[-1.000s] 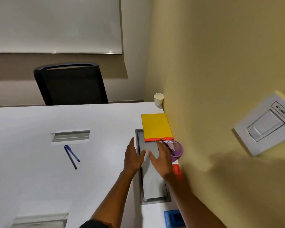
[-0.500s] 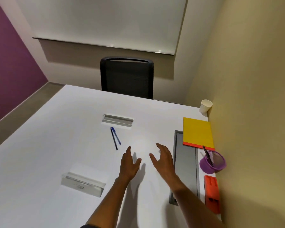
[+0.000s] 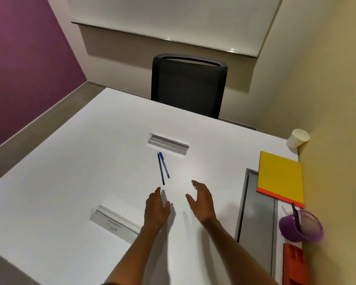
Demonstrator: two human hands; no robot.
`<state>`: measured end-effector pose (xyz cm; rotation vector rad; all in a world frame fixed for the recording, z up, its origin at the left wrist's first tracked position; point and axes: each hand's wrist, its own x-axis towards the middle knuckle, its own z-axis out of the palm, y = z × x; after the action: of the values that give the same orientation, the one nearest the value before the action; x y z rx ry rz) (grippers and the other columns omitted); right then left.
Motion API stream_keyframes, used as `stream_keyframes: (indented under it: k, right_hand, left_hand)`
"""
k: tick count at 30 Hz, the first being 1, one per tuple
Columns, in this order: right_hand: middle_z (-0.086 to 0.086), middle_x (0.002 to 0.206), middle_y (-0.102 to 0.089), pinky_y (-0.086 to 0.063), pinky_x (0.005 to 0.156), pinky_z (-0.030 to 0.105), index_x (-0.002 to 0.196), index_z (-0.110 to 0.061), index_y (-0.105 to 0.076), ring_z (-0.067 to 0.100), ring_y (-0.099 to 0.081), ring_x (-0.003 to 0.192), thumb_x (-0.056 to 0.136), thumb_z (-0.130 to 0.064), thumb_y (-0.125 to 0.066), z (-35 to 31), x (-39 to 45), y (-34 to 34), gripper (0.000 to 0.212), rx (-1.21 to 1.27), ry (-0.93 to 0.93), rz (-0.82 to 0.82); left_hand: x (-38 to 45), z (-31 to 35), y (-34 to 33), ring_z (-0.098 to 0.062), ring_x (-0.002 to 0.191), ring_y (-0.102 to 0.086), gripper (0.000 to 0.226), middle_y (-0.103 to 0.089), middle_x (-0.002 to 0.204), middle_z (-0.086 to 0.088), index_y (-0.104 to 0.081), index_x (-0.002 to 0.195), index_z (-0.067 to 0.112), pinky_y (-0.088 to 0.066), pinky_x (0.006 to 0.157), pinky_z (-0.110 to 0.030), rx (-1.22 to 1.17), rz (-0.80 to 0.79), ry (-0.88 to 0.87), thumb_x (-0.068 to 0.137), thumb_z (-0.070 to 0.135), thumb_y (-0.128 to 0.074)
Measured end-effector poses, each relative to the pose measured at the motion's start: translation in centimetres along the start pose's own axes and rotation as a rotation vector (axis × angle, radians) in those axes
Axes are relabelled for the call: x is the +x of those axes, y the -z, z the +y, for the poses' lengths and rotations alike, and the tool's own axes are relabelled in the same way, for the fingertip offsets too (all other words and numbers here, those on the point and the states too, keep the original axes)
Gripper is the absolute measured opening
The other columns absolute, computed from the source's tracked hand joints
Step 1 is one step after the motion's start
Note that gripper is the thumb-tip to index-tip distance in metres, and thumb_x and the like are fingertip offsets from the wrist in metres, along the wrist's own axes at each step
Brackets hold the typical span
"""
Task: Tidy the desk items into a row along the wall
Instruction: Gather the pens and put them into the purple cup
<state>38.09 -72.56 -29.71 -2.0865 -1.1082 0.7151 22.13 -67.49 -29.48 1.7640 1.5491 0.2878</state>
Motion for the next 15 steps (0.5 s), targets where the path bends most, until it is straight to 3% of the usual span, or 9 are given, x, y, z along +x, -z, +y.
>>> stream_keyframes:
  k: [3, 7, 15]
  right_hand:
    - [0.002, 0.133, -0.054, -0.035, 0.104, 0.019, 0.134, -0.010, -0.050, 0.018, -0.050, 0.125, 0.088, -0.015, -0.066, 0.6, 1.4, -1.0, 0.049, 0.015, 0.017, -0.017]
    - [0.002, 0.129, -0.057, -0.042, 0.106, 0.033, 0.130, -0.011, -0.053, 0.019, -0.052, 0.120, 0.086, -0.013, -0.067, 1.6, 3.2, -2.7, 0.046, 0.044, 0.035, -0.023]
    - [0.004, 0.131, -0.056, -0.042, 0.104, 0.026, 0.132, -0.014, -0.052, 0.018, -0.052, 0.121, 0.085, -0.013, -0.069, 1.3, 7.0, -5.3, 0.050, -0.041, 0.106, -0.082]
  left_hand:
    - [1.4, -0.3, -0.1, -0.028, 0.122, -0.049, 0.056, -0.052, 0.129, -0.013, -0.039, 0.139, 0.010, -0.040, 0.100, -0.035, 0.020, 0.030, 0.044, 0.089, 0.026, -0.059]
    - [3.5, -1.0, -0.6, -0.029, 0.118, -0.049, 0.052, -0.054, 0.123, -0.013, -0.043, 0.135, 0.009, -0.041, 0.097, -0.035, 0.069, 0.030, 0.062, 0.088, 0.025, -0.059]
    - [6.8, -1.0, -1.5, -0.027, 0.109, -0.051, 0.037, -0.050, 0.117, -0.011, -0.052, 0.121, 0.010, -0.044, 0.087, -0.033, 0.186, 0.061, 0.008, 0.087, 0.023, -0.058]
